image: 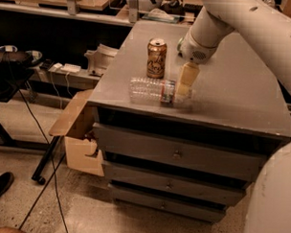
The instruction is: Move water bottle near orange can
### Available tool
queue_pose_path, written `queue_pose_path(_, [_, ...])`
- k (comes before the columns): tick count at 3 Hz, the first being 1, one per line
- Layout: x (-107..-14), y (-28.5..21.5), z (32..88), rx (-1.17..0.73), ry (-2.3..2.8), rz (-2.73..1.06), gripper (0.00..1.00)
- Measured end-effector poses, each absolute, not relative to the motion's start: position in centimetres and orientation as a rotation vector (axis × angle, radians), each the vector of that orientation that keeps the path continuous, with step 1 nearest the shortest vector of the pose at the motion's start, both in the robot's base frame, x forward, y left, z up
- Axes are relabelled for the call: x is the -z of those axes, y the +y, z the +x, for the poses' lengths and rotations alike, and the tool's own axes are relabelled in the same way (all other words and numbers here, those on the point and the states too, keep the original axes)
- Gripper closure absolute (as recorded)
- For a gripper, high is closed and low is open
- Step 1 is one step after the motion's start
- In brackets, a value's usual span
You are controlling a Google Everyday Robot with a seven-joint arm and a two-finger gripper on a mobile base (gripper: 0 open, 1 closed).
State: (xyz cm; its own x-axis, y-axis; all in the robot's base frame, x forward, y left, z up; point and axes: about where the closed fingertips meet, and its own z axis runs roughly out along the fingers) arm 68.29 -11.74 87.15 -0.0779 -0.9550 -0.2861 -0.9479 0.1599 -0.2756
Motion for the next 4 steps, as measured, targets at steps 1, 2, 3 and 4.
queue_pose_path(1, [-87.1, -11.7, 68.3, 0.025, 2.049, -1.809, 0.00])
queue_pose_path(2, [-87.2, -13.2, 68.2, 0.020, 2.049, -1.780, 0.00])
queue_pose_path(3, [-87.9, -17.0, 67.8, 0.005, 2.068, -1.681, 0.00])
queue_pose_path(4, [-88.0, -21.9, 67.1, -0.012, 2.101, -1.573, 0.00])
